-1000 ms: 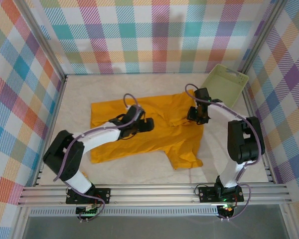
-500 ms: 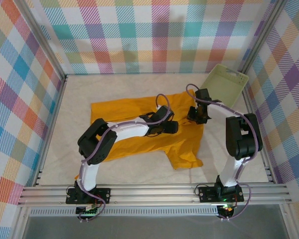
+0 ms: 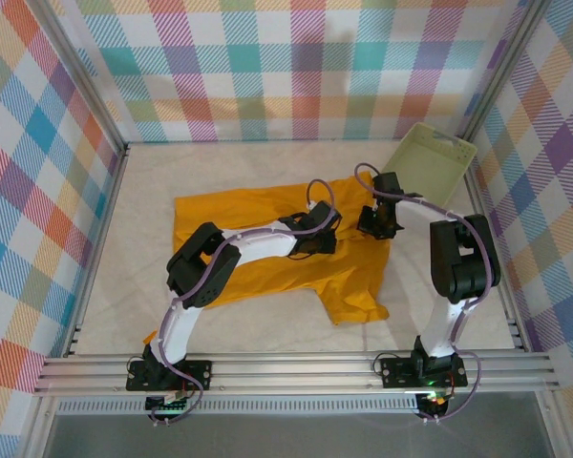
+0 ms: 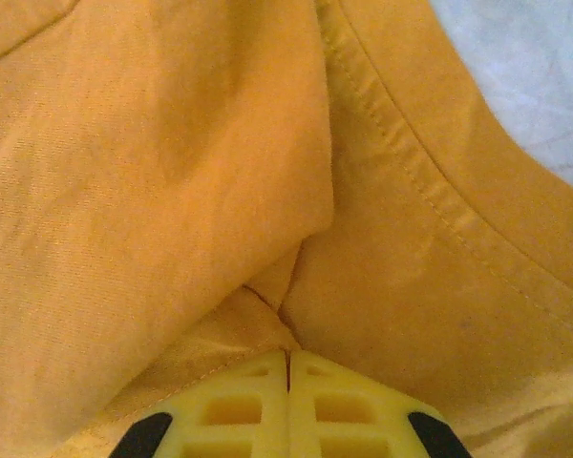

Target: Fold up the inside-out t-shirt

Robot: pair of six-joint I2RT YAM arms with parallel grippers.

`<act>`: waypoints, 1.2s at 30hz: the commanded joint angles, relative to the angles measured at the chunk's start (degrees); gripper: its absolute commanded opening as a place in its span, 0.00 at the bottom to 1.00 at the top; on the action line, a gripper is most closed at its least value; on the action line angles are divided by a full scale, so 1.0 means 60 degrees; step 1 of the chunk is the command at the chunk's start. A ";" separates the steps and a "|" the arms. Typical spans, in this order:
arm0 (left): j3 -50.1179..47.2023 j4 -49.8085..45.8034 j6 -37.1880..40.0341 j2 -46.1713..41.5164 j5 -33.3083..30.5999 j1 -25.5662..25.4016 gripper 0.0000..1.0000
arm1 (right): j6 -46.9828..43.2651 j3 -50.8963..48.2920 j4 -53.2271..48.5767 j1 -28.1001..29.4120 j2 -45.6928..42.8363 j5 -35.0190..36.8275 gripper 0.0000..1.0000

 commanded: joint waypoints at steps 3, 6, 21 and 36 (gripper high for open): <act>0.0333 -0.0405 0.0102 -0.0062 -0.0330 -0.0041 0.07 | -0.0208 -0.0242 -0.0177 0.0125 -0.0734 0.0575 0.00; 0.0362 -0.0444 0.0168 -0.0190 -0.0441 -0.0031 0.01 | -0.0496 -0.0184 -0.0433 0.0439 -0.1049 0.1236 0.00; 0.0124 -0.0948 0.0500 -0.1041 -0.0886 -0.0011 0.00 | -0.1232 -0.0274 -0.0992 0.1092 -0.2115 0.3429 0.00; -0.1235 -0.0854 0.0526 -0.1514 -0.0504 -0.0028 0.45 | -0.0295 -0.0831 -0.1377 0.1184 -0.1950 0.3693 0.29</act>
